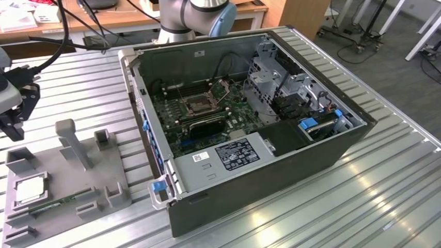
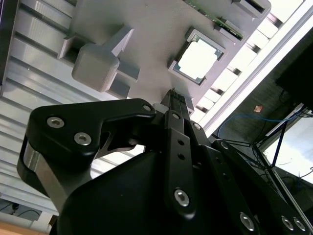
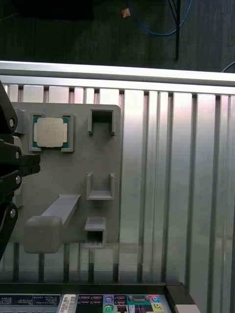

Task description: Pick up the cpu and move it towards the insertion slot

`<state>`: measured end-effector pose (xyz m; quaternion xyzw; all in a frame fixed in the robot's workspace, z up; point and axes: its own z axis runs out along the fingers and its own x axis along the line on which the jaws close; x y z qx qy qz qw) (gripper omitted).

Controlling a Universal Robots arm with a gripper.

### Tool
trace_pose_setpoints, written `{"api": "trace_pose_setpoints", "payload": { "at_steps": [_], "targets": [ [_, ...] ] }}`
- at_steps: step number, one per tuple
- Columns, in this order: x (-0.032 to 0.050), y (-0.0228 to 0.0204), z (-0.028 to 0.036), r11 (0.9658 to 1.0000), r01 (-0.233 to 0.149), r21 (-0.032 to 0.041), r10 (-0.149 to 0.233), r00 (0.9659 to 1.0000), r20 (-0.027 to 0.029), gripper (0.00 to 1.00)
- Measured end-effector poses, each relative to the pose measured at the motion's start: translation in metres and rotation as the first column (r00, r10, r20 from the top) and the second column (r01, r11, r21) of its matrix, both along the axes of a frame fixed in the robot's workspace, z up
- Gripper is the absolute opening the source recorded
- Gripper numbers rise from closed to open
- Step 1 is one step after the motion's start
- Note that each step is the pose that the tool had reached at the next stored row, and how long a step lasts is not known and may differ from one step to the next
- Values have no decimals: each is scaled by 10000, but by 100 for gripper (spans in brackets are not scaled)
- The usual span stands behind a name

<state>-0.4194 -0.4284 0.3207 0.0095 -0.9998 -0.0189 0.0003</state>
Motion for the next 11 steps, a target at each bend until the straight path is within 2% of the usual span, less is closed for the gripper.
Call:
{"api": "trace_pose_setpoints", "payload": {
  "at_steps": [11],
  "targets": [
    [0,0,-38,10000,0,1,0,10000,2,11]
  ]
}}
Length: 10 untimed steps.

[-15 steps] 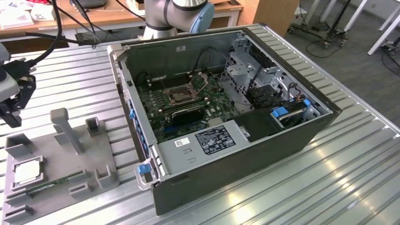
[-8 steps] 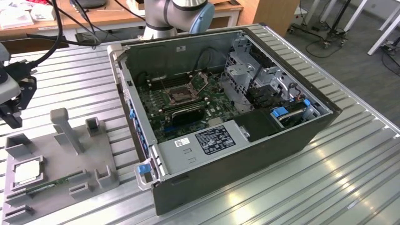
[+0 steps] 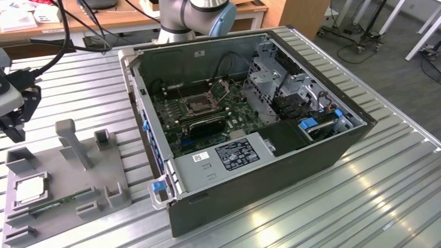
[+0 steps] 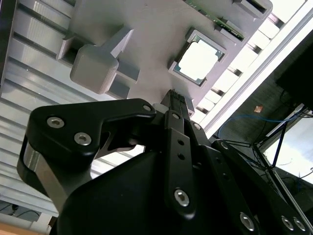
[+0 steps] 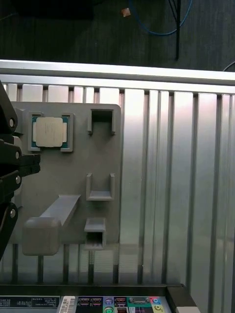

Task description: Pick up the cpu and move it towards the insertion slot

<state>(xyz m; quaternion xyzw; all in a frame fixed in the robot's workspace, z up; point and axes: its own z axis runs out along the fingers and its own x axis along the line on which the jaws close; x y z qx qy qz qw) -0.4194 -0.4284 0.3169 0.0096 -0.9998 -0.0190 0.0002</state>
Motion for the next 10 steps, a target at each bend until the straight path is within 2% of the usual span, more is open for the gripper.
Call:
{"api": "trace_pose_setpoints", "payload": {
  "at_steps": [10],
  "targets": [
    [0,0,-37,10000,0,-1,0,10000,-1,11]
  ]
}}
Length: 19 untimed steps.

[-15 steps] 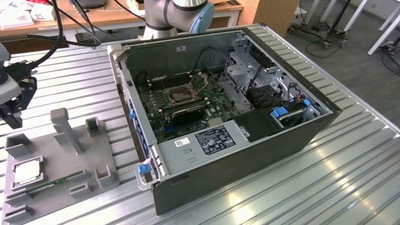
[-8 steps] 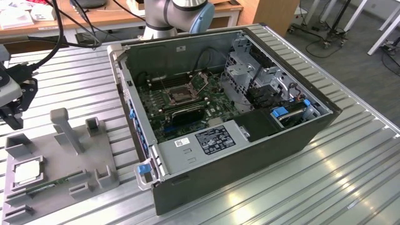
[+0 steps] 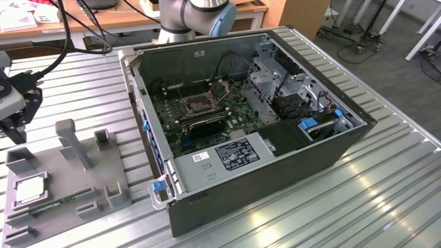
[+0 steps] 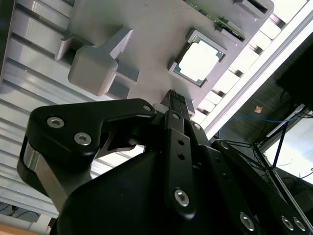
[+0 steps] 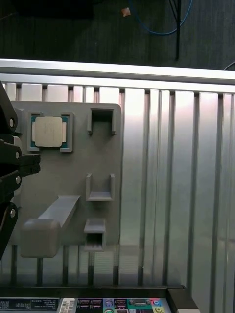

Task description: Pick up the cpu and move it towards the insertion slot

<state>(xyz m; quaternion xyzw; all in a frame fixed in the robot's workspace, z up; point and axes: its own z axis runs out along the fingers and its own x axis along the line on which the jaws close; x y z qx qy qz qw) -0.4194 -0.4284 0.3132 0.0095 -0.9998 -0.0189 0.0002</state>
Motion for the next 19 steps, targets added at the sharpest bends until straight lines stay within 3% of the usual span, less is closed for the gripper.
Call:
{"api": "trace_pose_setpoints", "payload": {
  "at_steps": [19],
  "targets": [
    [-25,-14,-70,10000,0,0,0,10000,0,11]
  ]
}}
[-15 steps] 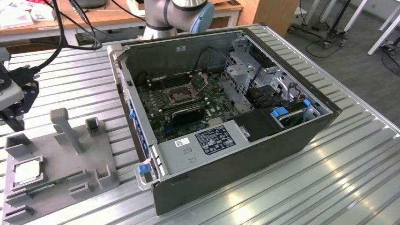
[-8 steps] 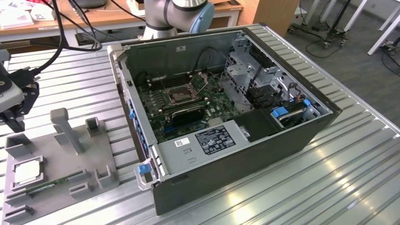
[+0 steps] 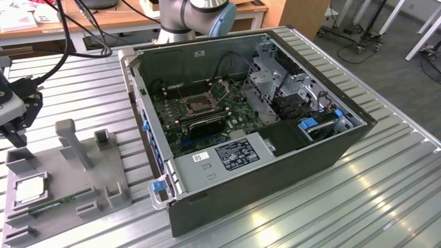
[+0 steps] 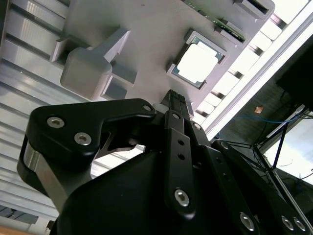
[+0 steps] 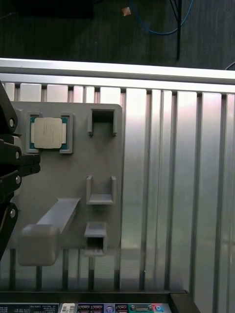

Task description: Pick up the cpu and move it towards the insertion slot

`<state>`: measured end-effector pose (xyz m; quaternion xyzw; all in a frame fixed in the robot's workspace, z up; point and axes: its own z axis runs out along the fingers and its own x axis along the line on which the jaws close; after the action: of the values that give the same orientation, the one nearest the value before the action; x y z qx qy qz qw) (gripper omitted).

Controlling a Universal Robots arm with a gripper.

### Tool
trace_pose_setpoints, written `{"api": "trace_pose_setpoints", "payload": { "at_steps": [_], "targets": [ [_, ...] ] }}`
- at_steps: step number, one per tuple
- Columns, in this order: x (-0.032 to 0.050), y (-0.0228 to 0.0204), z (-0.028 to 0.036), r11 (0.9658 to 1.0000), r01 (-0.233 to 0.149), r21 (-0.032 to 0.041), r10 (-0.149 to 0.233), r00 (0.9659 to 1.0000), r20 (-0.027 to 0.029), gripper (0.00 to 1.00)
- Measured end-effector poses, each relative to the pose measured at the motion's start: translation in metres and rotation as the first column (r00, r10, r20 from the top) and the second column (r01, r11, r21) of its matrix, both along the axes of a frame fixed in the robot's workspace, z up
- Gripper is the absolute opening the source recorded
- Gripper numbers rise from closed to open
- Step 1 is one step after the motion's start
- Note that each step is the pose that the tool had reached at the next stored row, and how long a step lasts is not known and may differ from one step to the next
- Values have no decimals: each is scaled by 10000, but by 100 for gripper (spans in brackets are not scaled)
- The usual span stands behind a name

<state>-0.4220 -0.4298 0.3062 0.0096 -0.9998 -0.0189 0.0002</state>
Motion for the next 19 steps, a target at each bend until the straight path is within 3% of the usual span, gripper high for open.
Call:
{"api": "trace_pose_setpoints", "payload": {
  "at_steps": [19],
  "targets": [
    [-34,0,-50,10000,0,0,0,10000,-1,11]
  ]
}}
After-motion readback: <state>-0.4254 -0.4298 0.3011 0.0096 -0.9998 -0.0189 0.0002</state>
